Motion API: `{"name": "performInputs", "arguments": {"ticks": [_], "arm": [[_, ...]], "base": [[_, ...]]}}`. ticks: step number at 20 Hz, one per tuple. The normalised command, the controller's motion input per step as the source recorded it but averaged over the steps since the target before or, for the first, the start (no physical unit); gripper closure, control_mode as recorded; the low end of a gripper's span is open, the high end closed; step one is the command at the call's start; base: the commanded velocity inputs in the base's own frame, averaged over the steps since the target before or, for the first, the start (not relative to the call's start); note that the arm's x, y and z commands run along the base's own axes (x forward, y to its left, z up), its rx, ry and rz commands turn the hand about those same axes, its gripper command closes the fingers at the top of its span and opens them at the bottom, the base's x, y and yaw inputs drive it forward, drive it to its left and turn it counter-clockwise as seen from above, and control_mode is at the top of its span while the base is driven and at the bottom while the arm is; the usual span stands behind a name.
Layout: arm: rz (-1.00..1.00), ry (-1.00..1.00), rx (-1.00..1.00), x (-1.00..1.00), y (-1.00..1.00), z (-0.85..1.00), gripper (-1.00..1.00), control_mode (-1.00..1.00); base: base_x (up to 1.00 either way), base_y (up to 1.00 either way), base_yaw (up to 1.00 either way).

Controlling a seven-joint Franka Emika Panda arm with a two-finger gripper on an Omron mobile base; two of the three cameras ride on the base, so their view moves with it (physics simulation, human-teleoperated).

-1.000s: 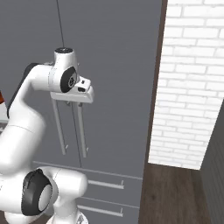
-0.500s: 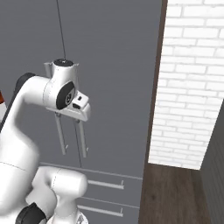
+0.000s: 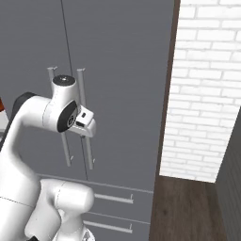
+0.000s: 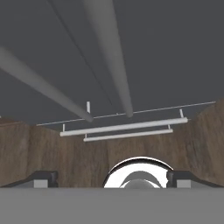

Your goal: Grab a lemon wedge from the fridge and one ice cube from the ice bowl, and put them in the glass of lemonade.

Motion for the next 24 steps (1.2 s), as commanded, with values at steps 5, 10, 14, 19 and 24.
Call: {"name": "performInputs", "arguments": {"ticks": [5,10,14,19,24], "arm": [[-0.01,0.02,0.0,0.05,0.0,0.0,-1.0,1.0],[0.0,0.0,0.0,0.0,0.0,0.0,-1.0,1.0],[0.0,0.0,0.0,0.0,0.0,0.0,-1.0,1.0],[0.0,0.0,0.0,0.0,0.0,0.0,-1.0,1.0],[0.0,0.0,0.0,0.0,0.0,0.0,-1.0,1.0]], "base": [[0.04,0.0,-0.01],[-0.24,0.08,0.0],[-0.27,0.2,0.0],[-0.03,0.92,0.0],[0.0,1.0,0.08]]}}
